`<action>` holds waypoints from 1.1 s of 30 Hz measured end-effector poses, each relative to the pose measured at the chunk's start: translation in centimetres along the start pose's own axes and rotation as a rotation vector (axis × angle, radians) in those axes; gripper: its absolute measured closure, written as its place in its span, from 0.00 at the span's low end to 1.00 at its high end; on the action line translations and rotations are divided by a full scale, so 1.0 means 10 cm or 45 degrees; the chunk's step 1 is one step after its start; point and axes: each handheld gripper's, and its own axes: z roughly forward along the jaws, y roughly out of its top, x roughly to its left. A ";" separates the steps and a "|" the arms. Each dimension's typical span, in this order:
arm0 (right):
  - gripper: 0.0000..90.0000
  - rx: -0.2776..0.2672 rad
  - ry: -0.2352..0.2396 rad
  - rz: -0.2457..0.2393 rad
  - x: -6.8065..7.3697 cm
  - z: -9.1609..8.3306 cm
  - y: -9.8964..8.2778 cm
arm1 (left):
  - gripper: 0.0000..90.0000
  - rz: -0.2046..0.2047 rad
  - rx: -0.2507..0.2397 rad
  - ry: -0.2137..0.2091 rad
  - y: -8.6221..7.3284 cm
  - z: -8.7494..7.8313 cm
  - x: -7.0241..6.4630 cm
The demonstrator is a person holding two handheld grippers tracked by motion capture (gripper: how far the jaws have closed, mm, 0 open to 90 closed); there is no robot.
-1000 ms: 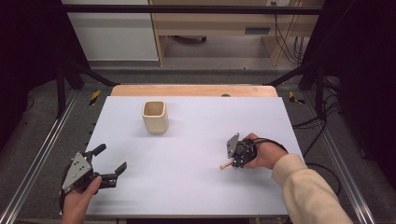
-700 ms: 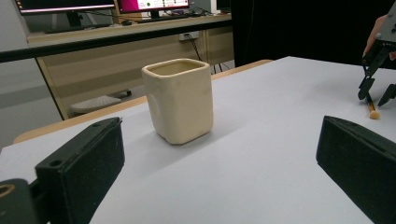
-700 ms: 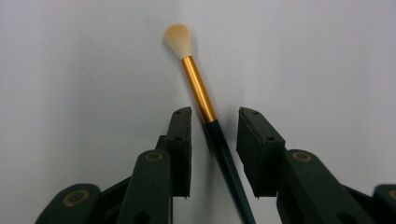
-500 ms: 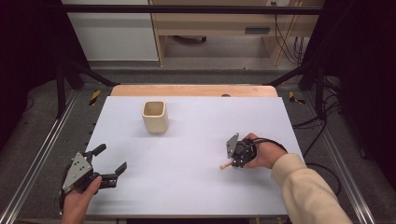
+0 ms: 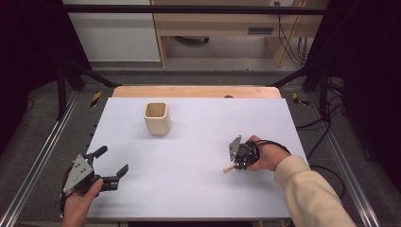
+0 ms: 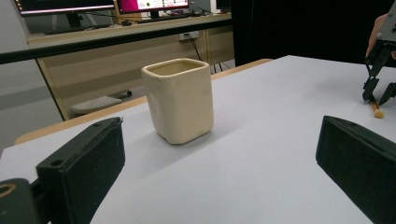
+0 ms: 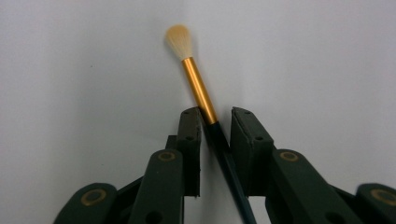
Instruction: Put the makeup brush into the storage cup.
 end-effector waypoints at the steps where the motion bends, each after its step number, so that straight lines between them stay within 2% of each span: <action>1: 0.84 -0.003 -0.002 0.010 0.01 0.00 0.00 | 0.01 -0.001 0.000 0.000 0.00 0.00 0.00; 5: 0.86 -0.007 0.004 0.030 0.01 0.00 -0.01 | 0.01 -0.003 0.001 -0.001 0.00 0.00 0.00; 8: 0.92 -0.004 0.018 0.053 0.01 0.00 -0.01 | 0.01 -0.003 0.001 0.000 0.00 0.00 0.00; 17: 0.93 0.022 0.022 0.145 0.00 -0.04 -0.02 | 0.01 -0.003 0.000 0.001 0.00 0.00 0.00; 21: 0.93 -0.007 -0.004 0.194 -0.01 -0.12 -0.06 | 0.01 0.002 0.004 0.000 0.00 0.01 0.00; 24: 0.93 -0.063 -0.029 0.228 -0.03 -0.19 -0.09 | 0.01 0.006 0.005 -0.003 0.00 0.01 -0.01; 29: 0.93 -0.061 -0.038 0.266 -0.02 -0.23 -0.11 | 0.01 0.004 0.006 -0.003 0.00 0.00 -0.01; 33: 0.93 -0.071 -0.052 0.269 -0.03 -0.28 -0.13 | 0.01 0.003 0.006 -0.003 0.00 0.01 -0.01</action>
